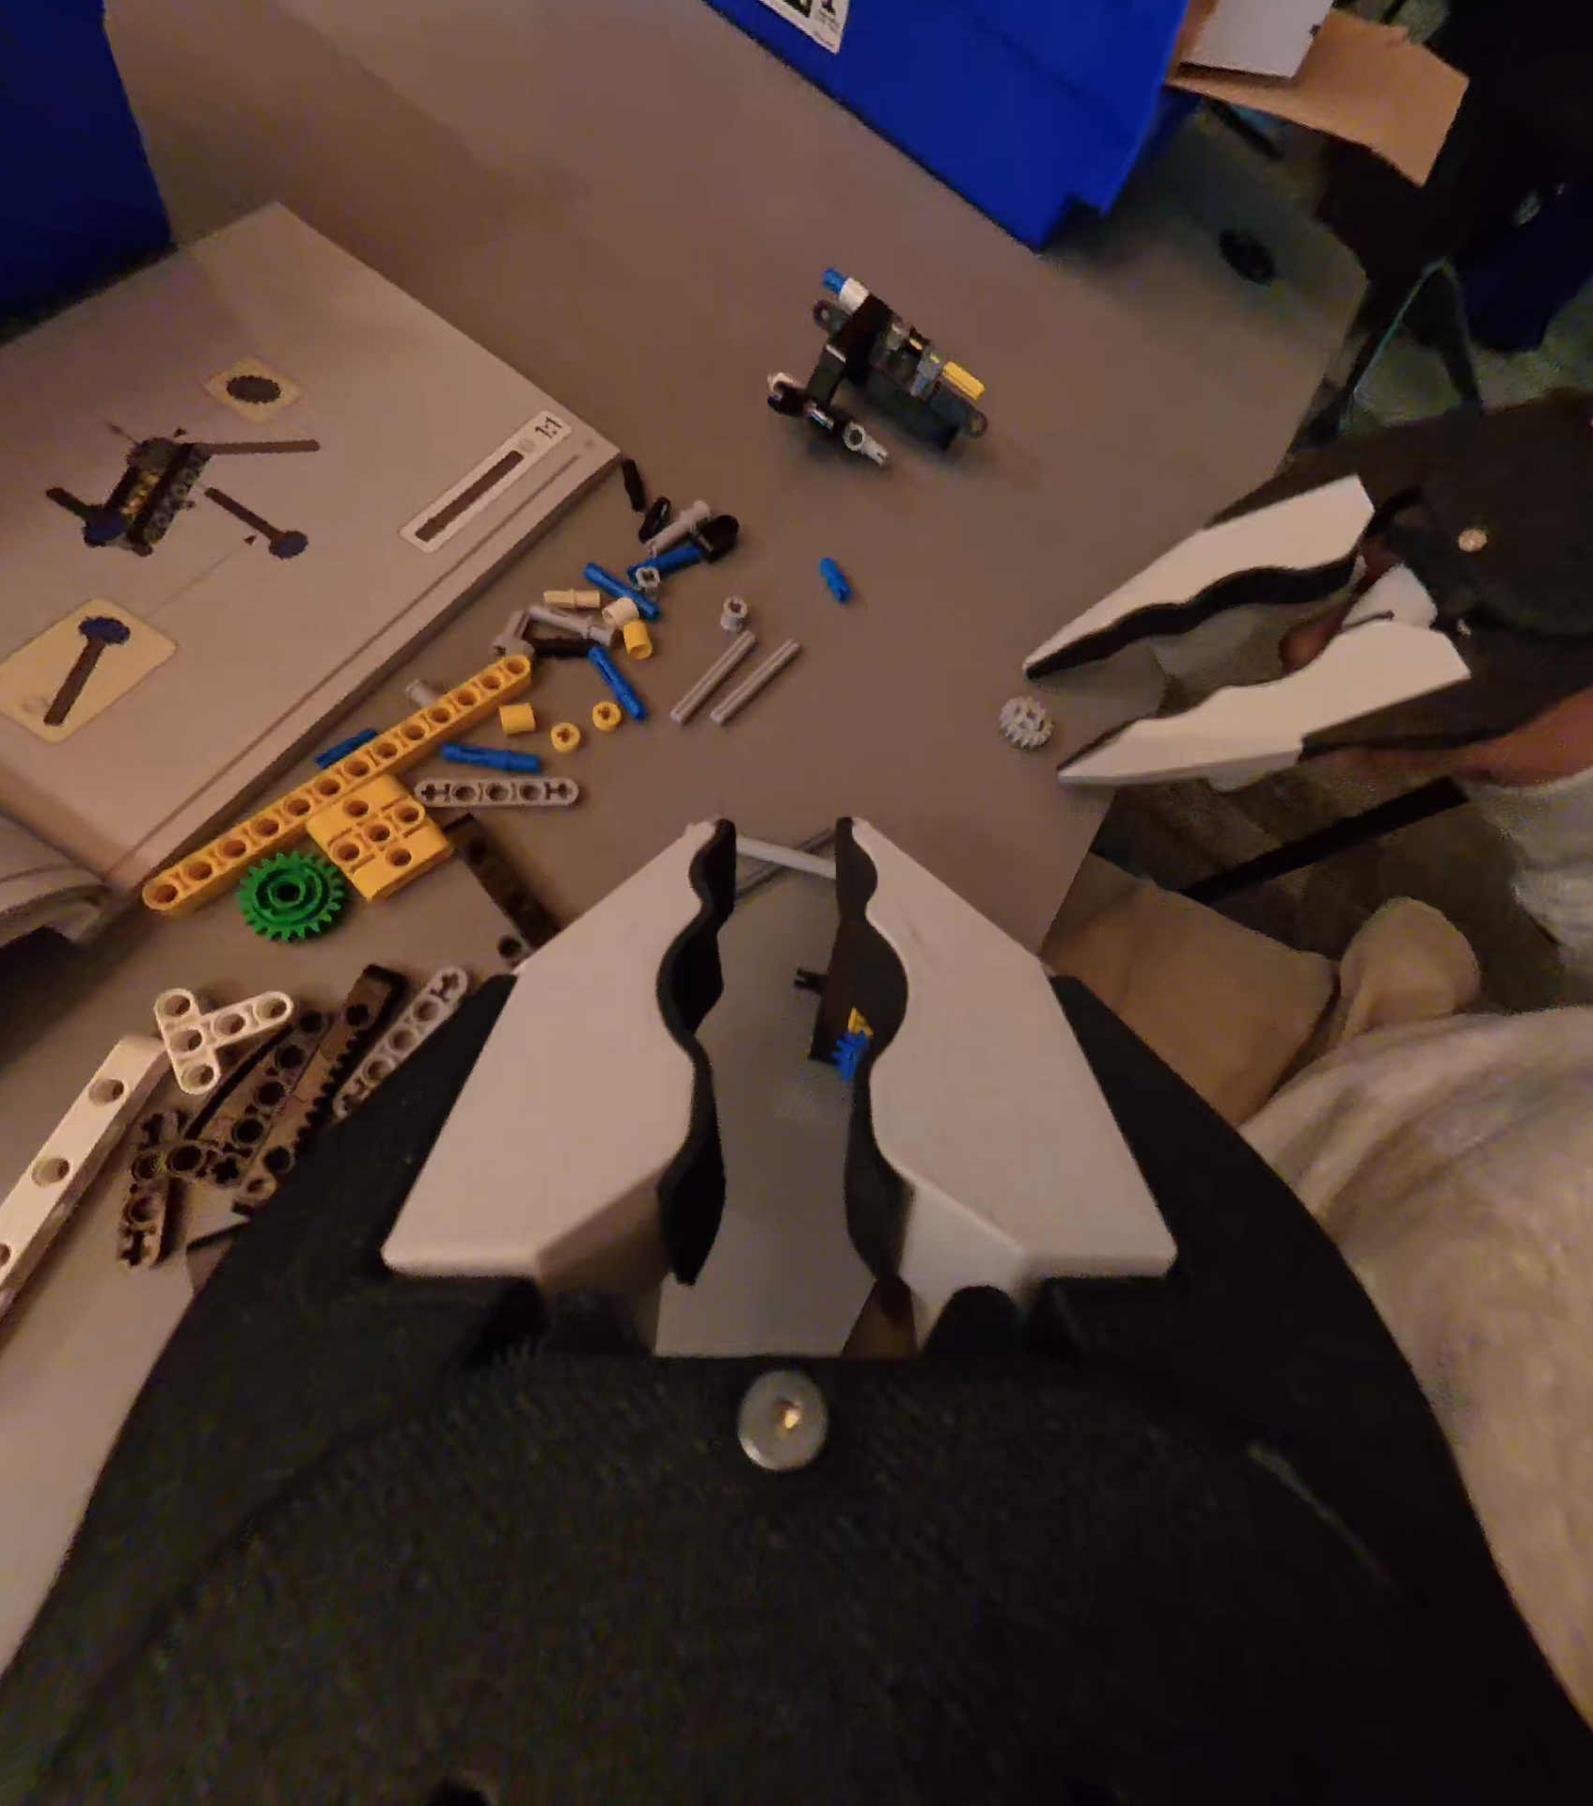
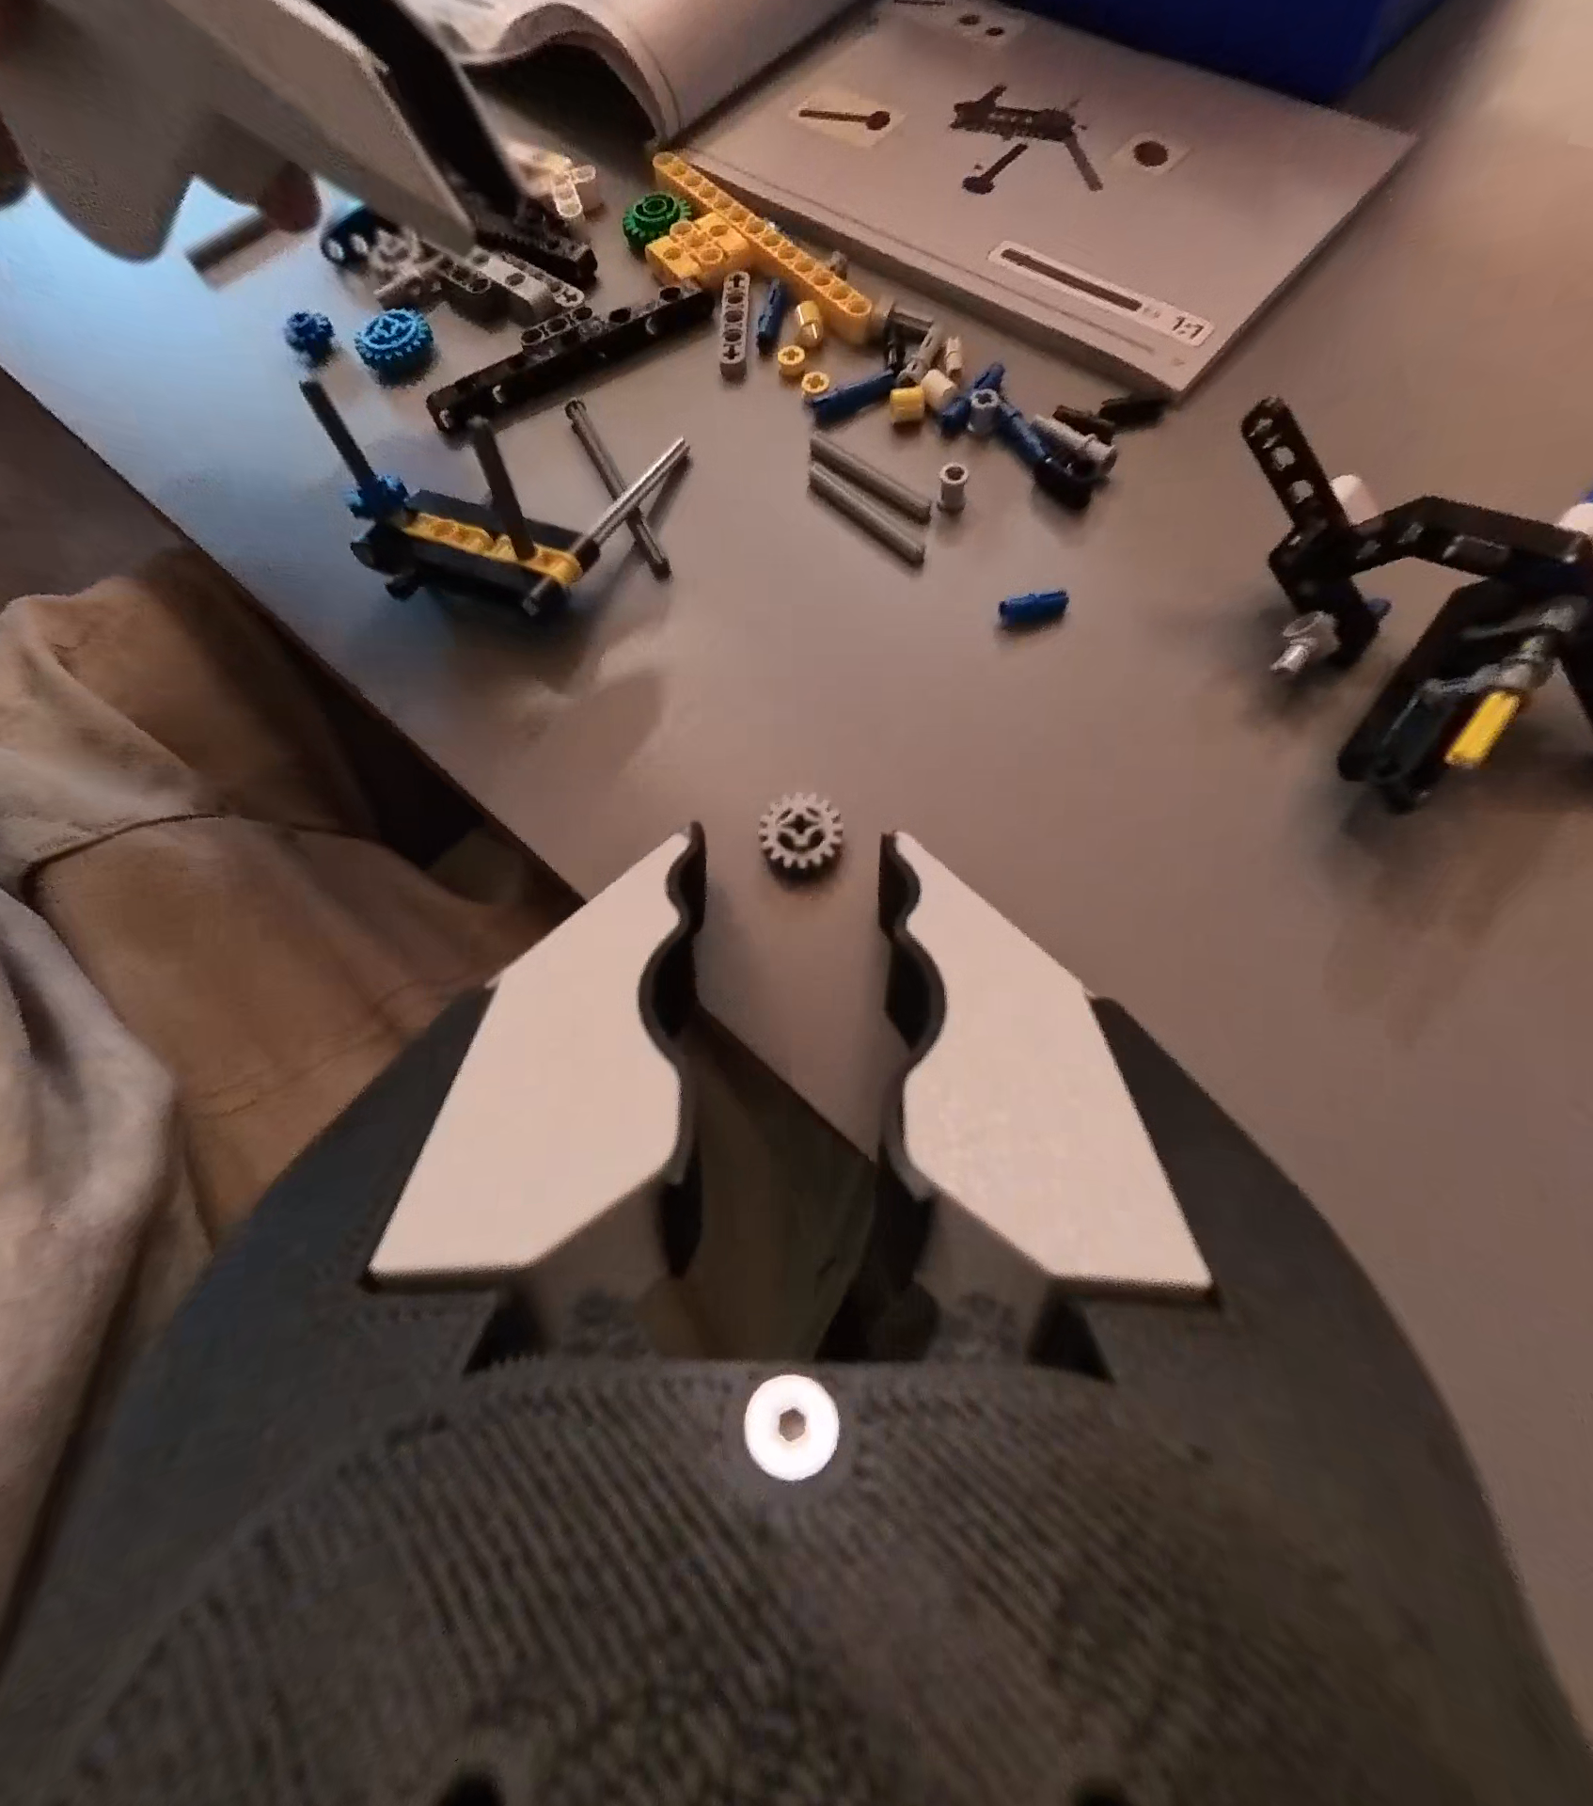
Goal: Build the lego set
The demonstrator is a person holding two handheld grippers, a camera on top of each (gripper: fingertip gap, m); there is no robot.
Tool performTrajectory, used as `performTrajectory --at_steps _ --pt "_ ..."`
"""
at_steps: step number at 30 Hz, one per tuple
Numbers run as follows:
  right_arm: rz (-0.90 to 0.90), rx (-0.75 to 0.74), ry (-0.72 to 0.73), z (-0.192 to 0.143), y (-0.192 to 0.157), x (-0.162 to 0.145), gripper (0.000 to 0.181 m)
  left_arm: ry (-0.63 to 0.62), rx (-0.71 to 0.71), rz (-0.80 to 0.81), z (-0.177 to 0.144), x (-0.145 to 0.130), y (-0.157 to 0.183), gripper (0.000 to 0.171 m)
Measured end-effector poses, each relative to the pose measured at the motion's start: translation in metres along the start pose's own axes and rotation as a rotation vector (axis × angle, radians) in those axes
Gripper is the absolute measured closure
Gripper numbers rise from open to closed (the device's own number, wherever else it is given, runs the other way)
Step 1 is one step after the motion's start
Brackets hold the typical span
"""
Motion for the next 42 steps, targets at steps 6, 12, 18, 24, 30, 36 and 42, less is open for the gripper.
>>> performTrajectory --at_steps 6,12,18,24,30,36,42 --pt "-0.063 -0.008 -0.038 0.005 0.0 -0.001 0.166 0.018 -0.023 0.05 -0.005 -0.012 -0.004 0.15" --pt "-0.058 -0.01 -0.019 0.002 -0.008 0.002 0.166 -0.006 -0.081 0.098 0.006 -0.014 -0.011 0.149" --pt "-0.008 0.07 0.043 0.003 -0.038 0.015 0.166 -0.099 -0.197 0.146 0.022 -0.025 0.003 0.156" --pt "-0.004 0.148 0.065 0.022 -0.07 0.028 0.166 -0.104 -0.249 0.136 0.026 -0.029 0.014 0.157" --pt "0.016 0.151 0.056 0.033 -0.067 0.03 0.166 -0.082 -0.282 0.094 0.022 -0.033 0.023 0.16" --pt "0.038 0.171 0.059 0.038 -0.059 0.035 0.166 -0.065 -0.323 0.043 0.024 -0.035 0.032 0.161" --pt "-0.038 0.128 0.028 0.043 -0.049 0.035 0.166 -0.078 -0.286 0.046 0.016 -0.036 0.031 0.161"
Point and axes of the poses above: each gripper's, where its closed fingertips meet, z out along the fingers, x out of its top, y = z × x across the jaws, the point moved 1 cm from there along -z, back along the fingers, and after that the axes turned 5 degrees about -x, right-handed, at the moved point
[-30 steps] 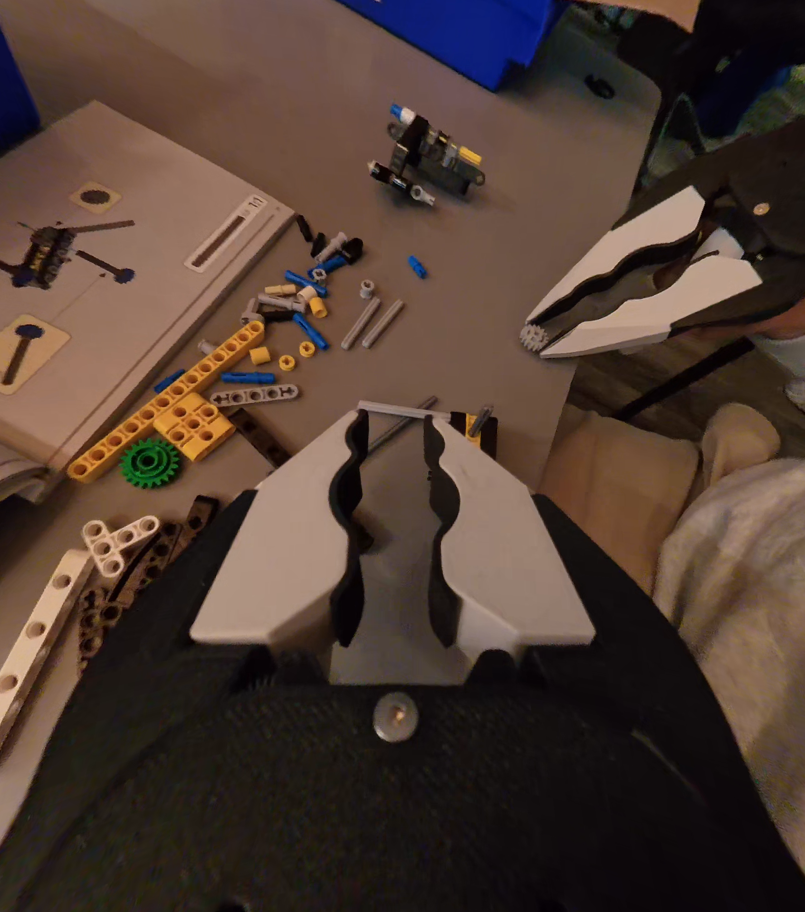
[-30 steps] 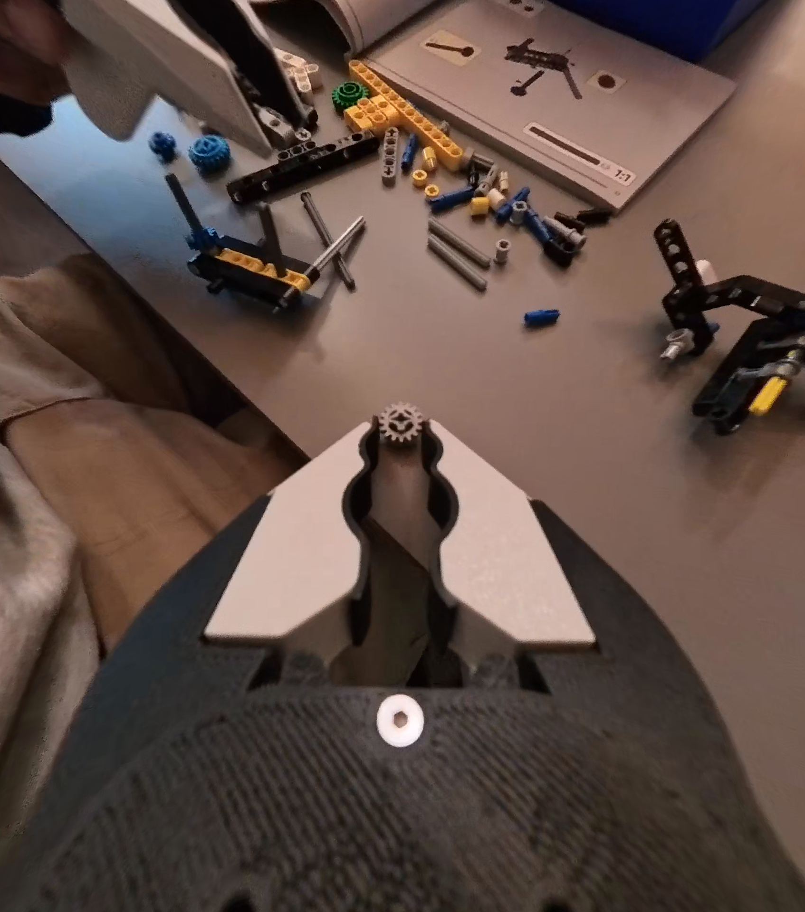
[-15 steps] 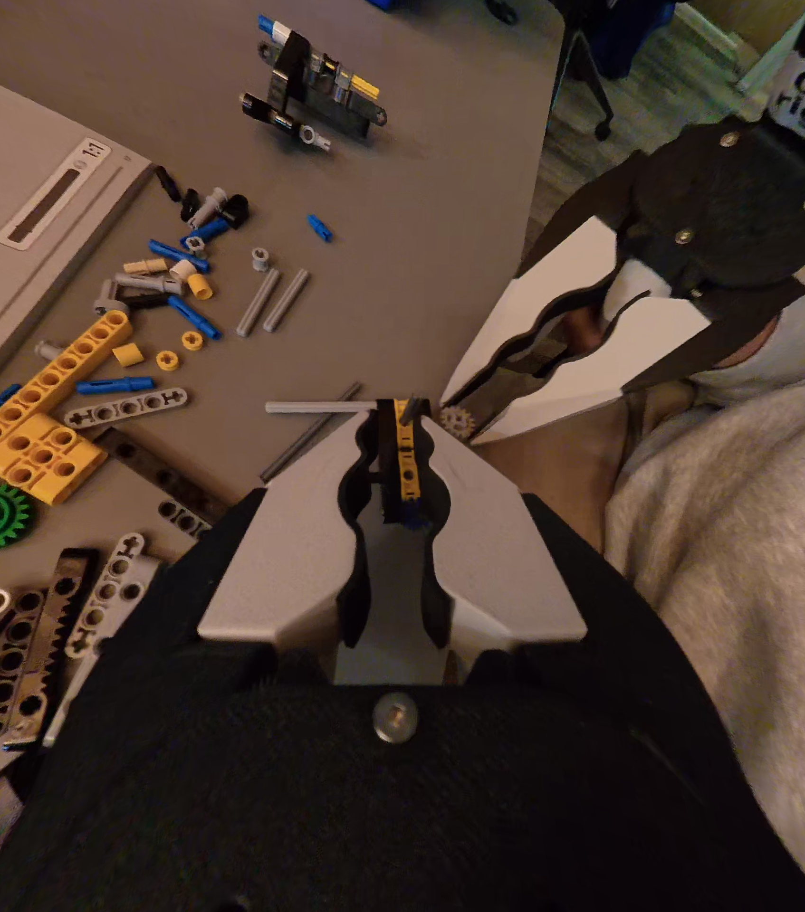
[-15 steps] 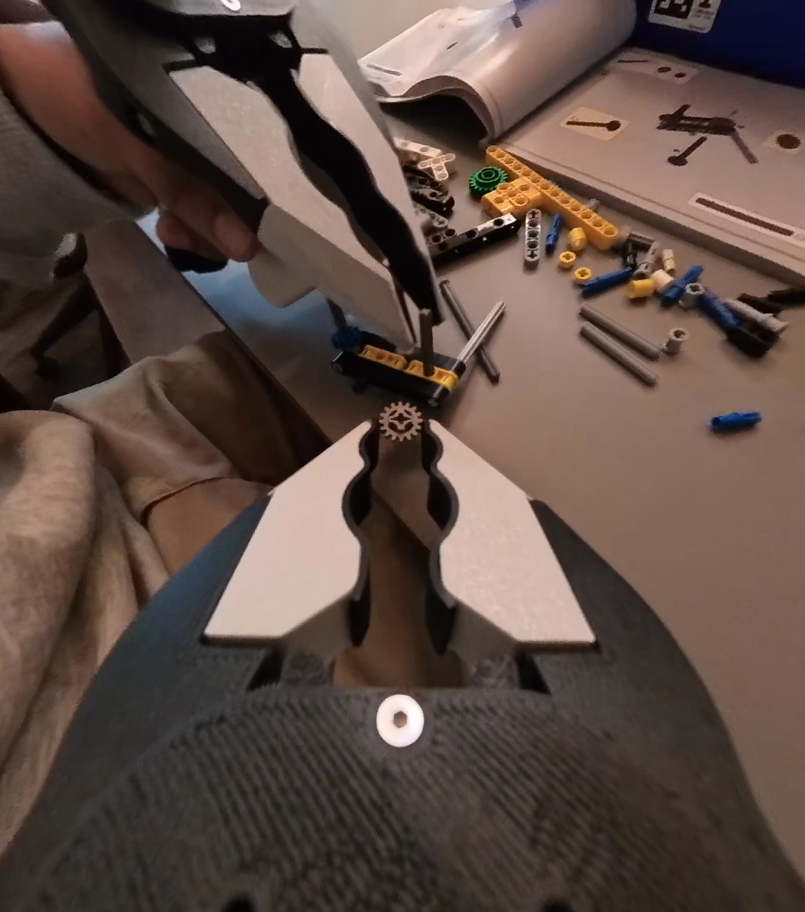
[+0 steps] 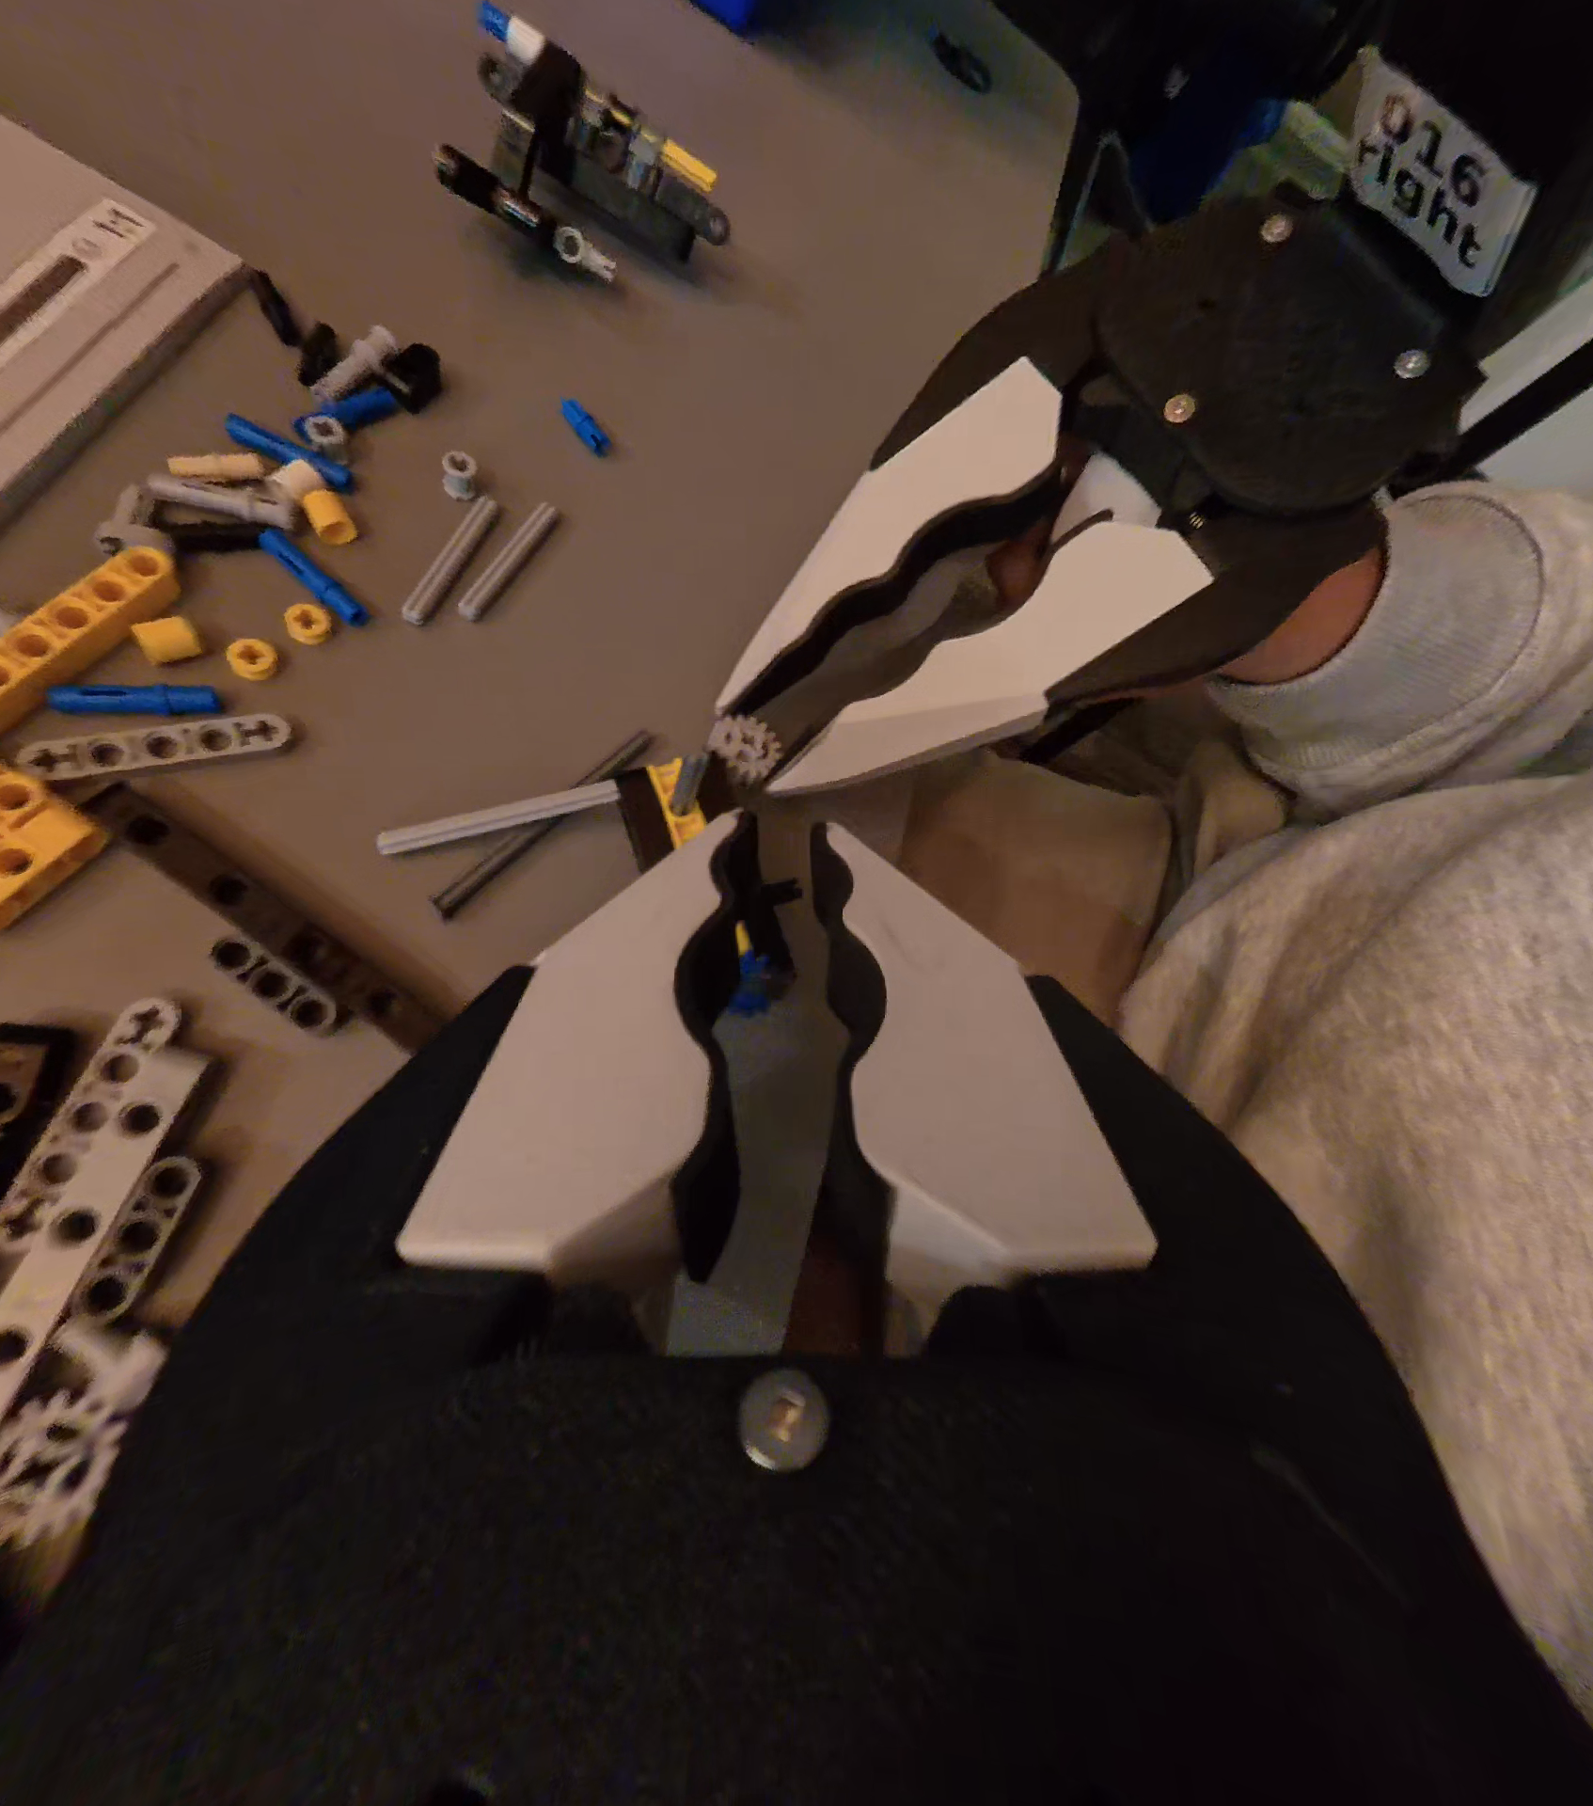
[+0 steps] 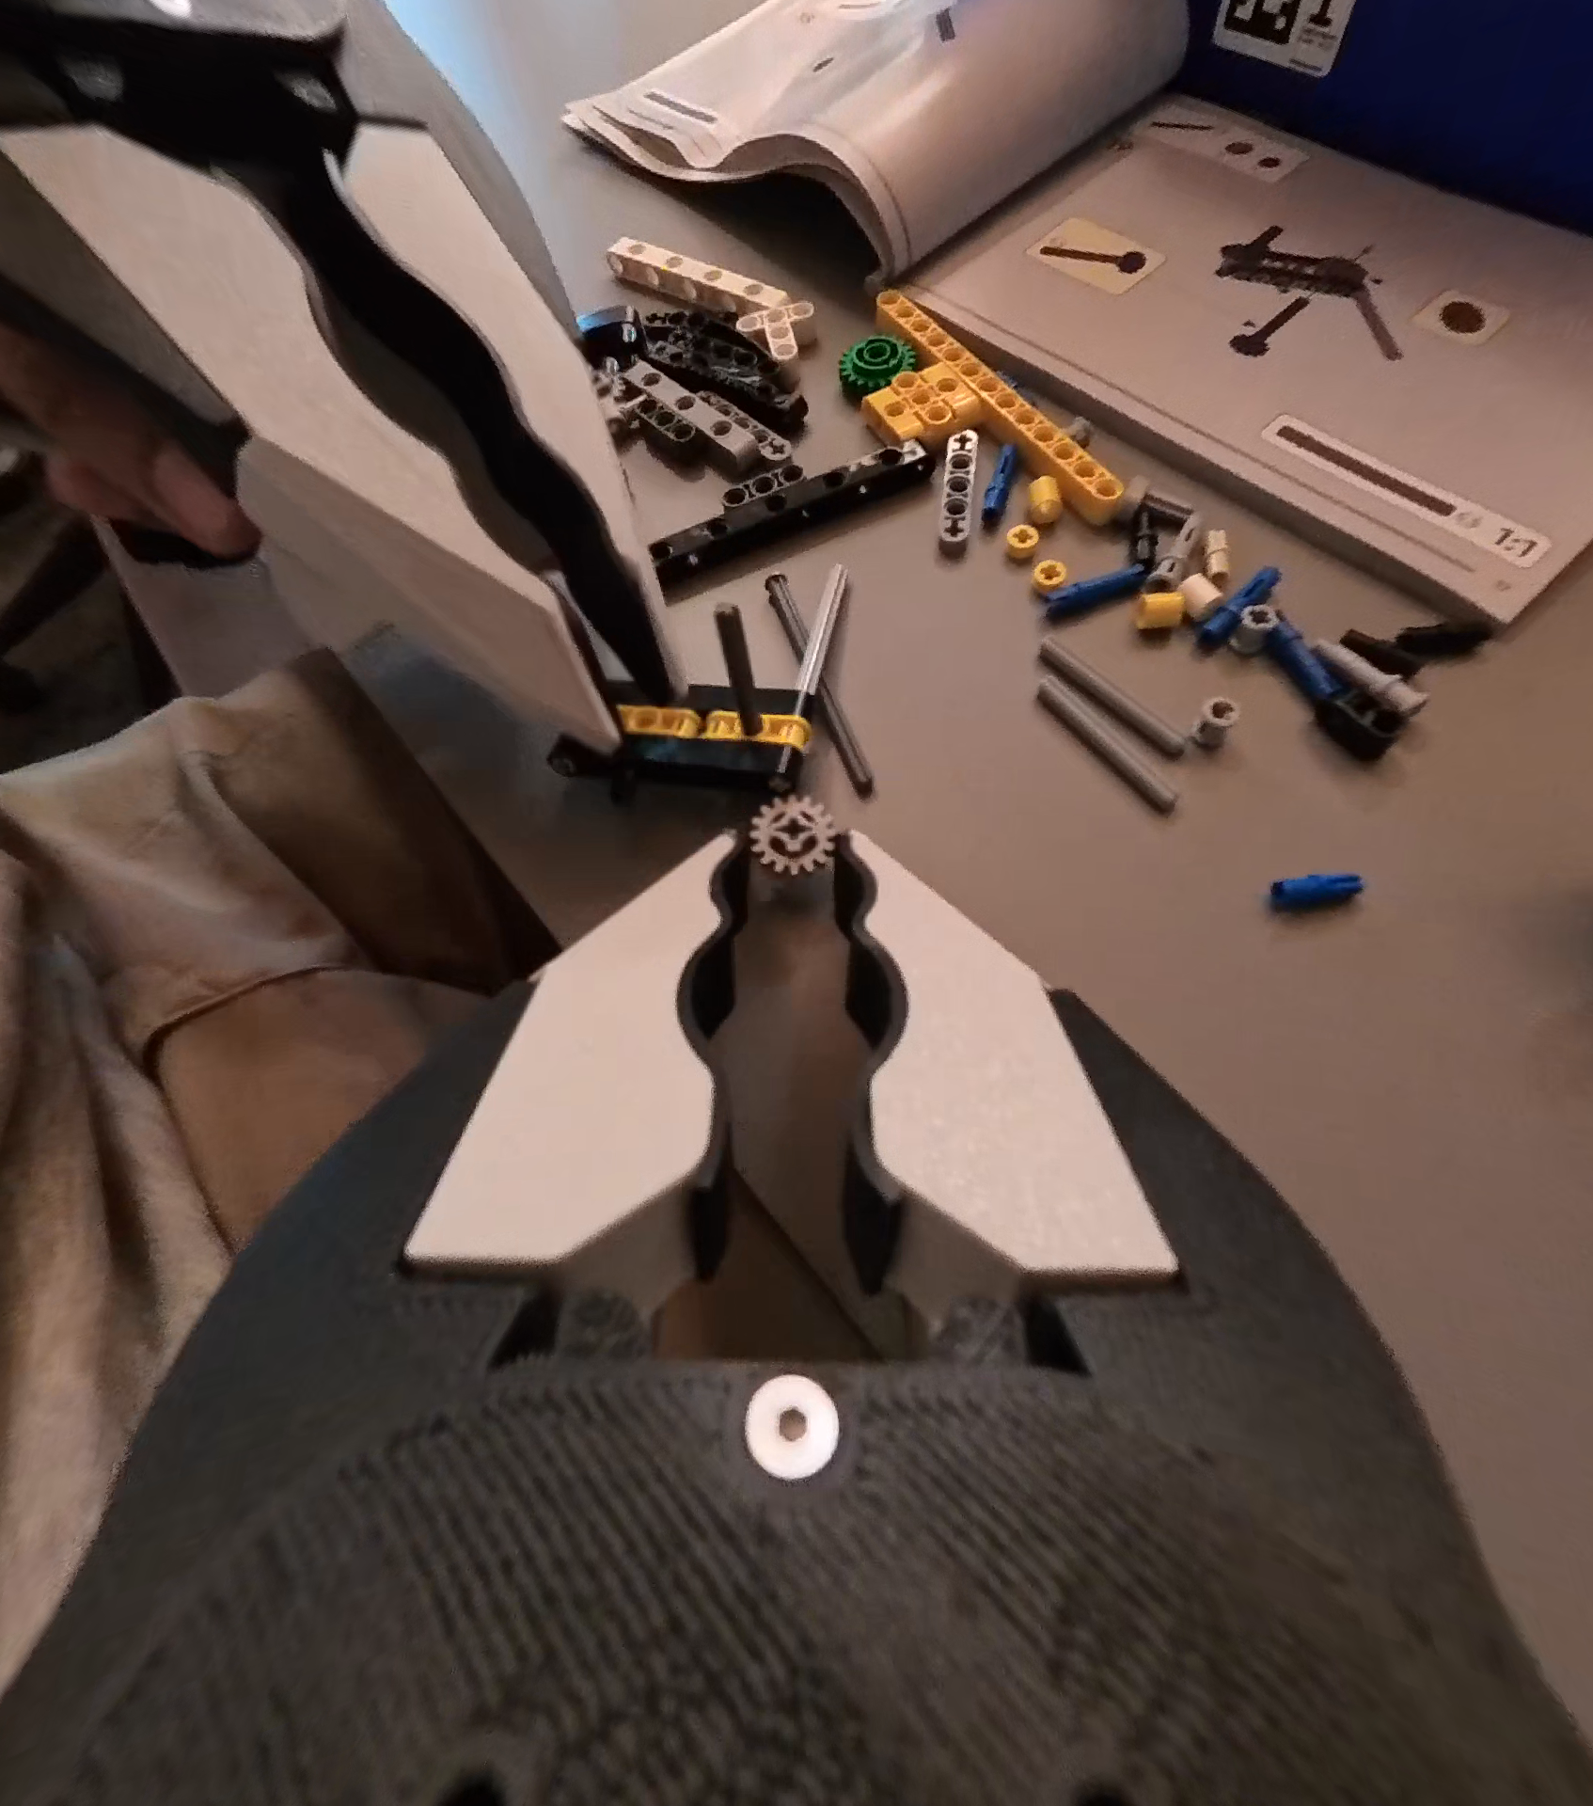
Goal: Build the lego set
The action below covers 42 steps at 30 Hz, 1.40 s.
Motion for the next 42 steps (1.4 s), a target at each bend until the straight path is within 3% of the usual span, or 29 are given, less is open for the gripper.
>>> performTrajectory --at_steps 6,12,18,31,42 --pt "0.013 0.039 0.036 -0.004 -0.007 0.005 0.166 0.072 0.124 0.053 -0.018 0.01 -0.026 0.16" --pt "-0.008 0.046 0.022 0.001 -0.013 0.003 0.166 0.045 0.035 0.144 -0.003 0.014 -0.022 0.159" --pt "-0.023 0.016 0.016 0.006 -0.01 0.003 0.166 0.059 -0.039 0.133 0.001 0.014 -0.011 0.166" --pt "-0.03 0.008 0.014 0.008 -0.006 0.004 0.166 0.065 -0.027 0.123 0.004 0.011 -0.011 0.167" --pt "-0.005 0.015 0.015 0.005 -0.006 0.003 0.166 0.017 0.053 0.214 0.007 0.008 -0.017 0.166"
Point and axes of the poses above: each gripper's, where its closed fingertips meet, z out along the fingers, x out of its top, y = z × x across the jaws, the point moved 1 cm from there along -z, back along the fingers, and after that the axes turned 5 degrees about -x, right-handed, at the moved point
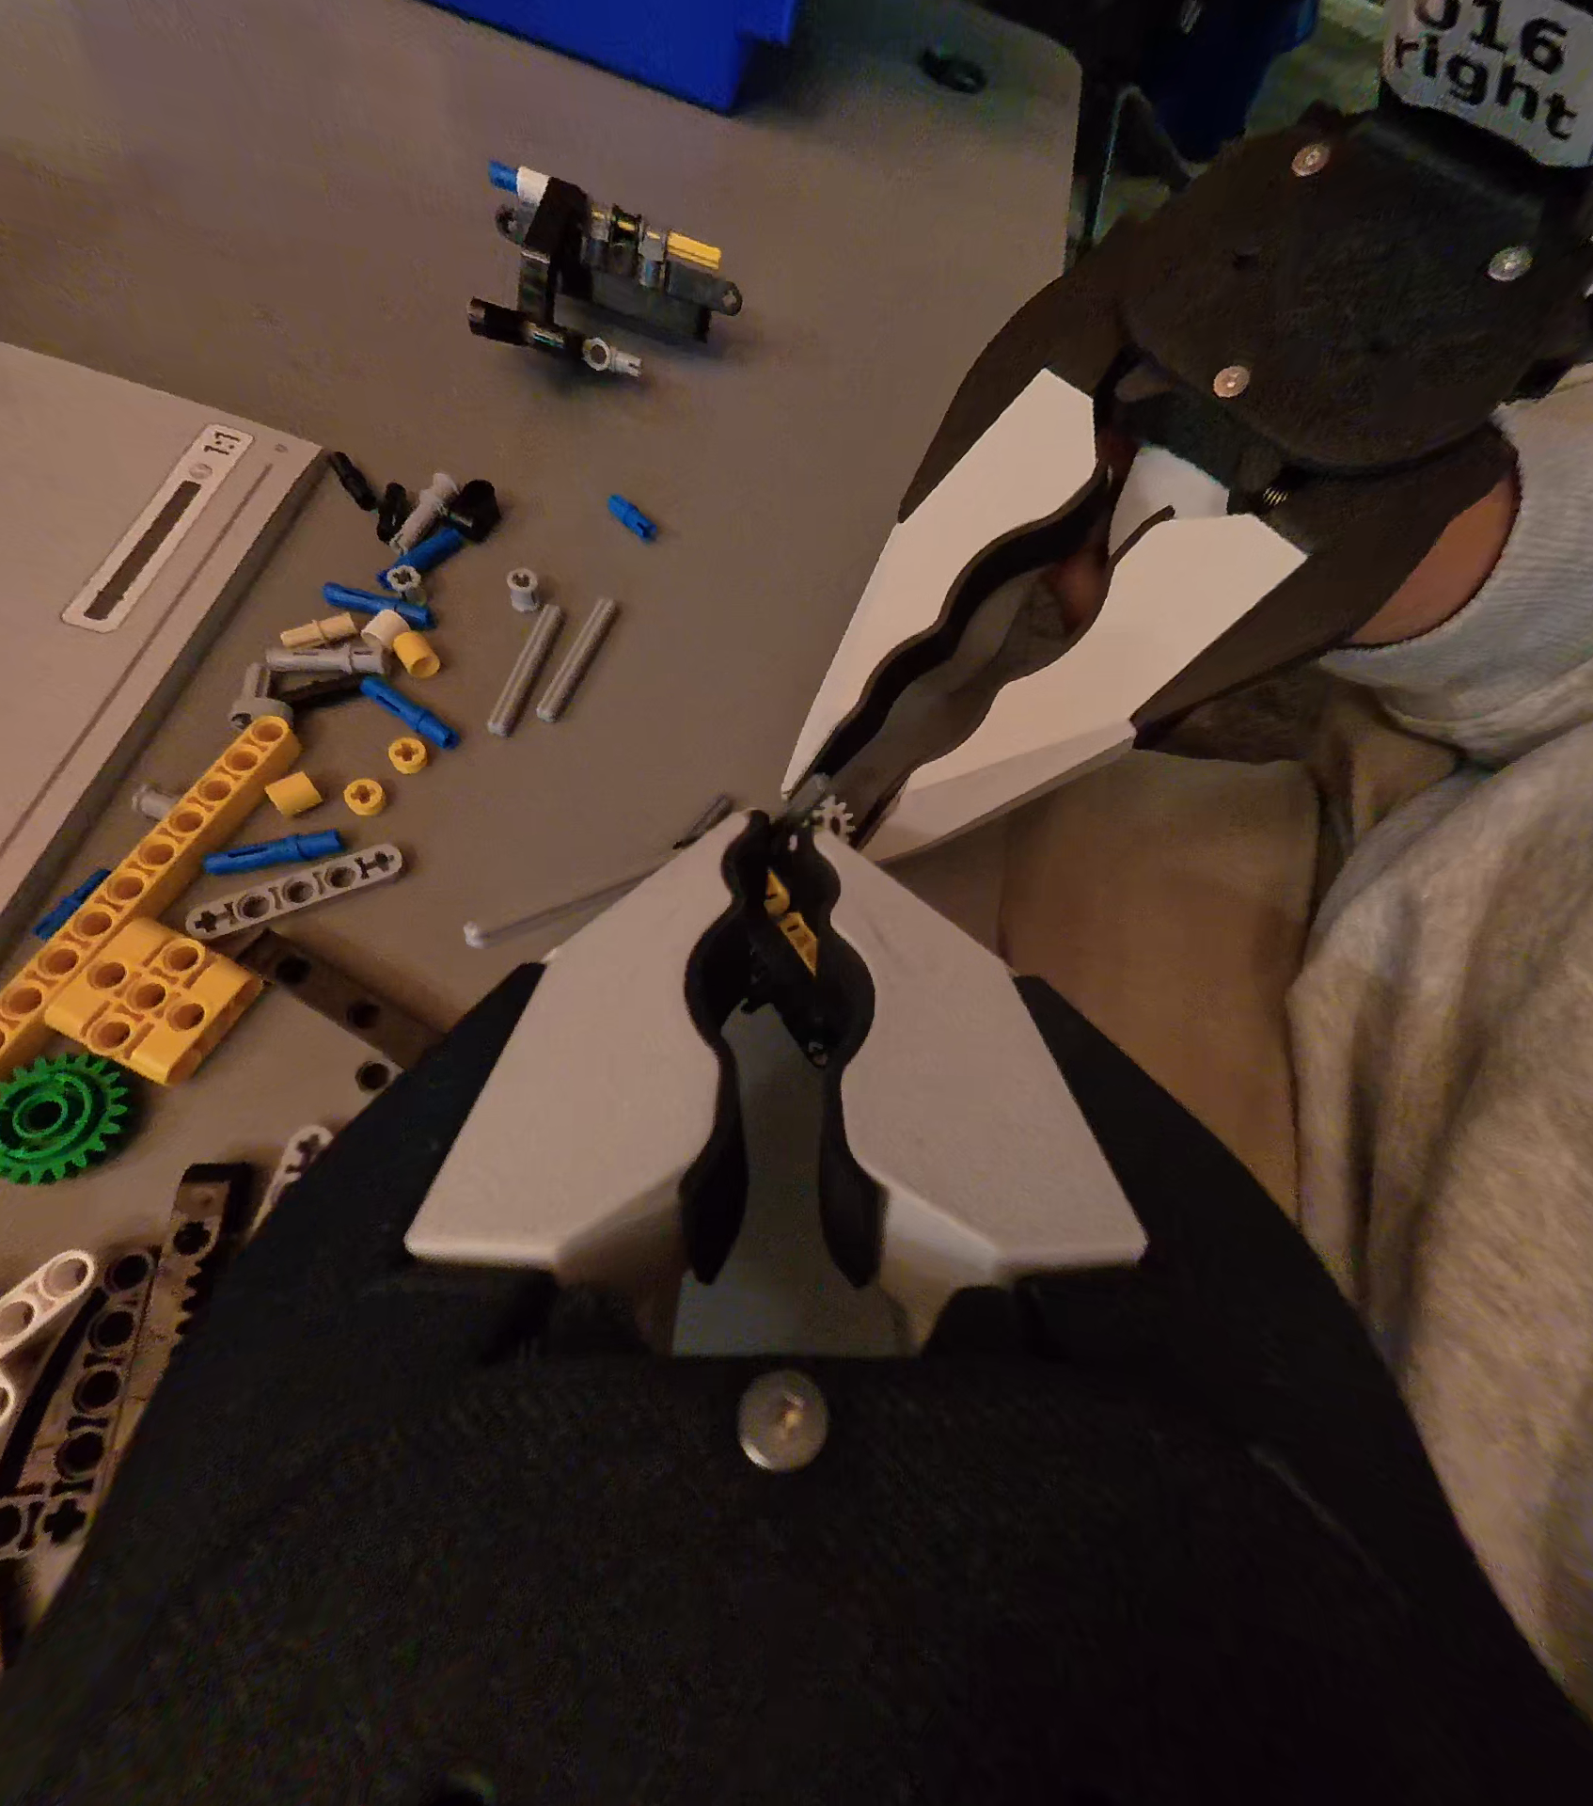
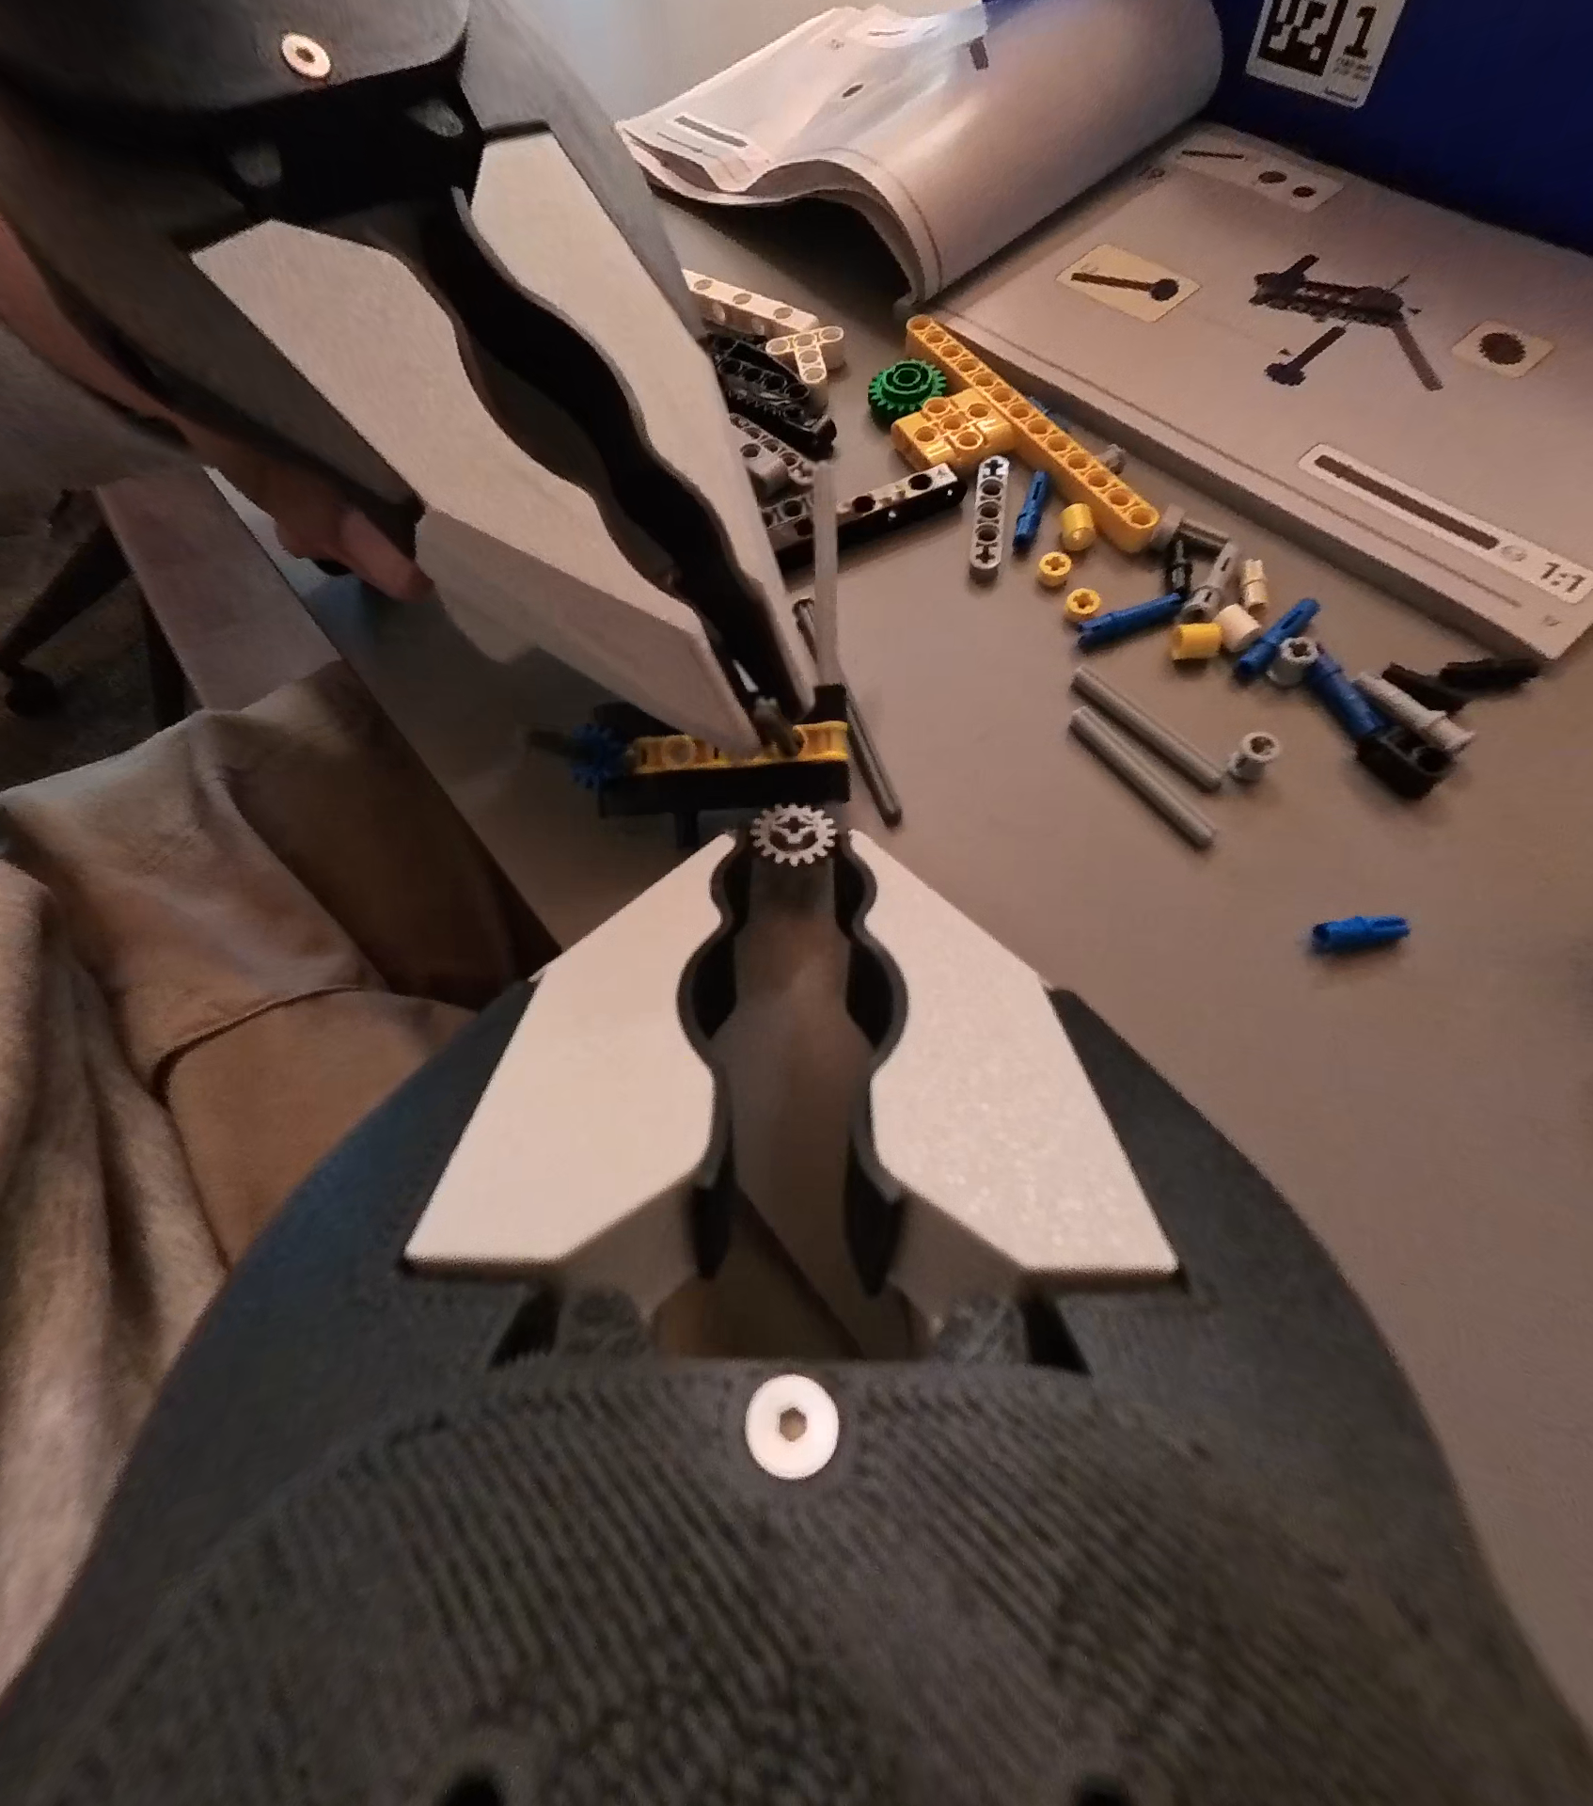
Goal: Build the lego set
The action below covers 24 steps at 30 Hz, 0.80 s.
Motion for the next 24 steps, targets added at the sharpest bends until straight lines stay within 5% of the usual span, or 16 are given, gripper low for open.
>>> performTrajectory --at_steps 24 --pt "0.033 -0.047 0.039 -0.002 0.003 0.004 0.166 0.085 0.081 0.008 -0.008 0.007 0.004 0.169"
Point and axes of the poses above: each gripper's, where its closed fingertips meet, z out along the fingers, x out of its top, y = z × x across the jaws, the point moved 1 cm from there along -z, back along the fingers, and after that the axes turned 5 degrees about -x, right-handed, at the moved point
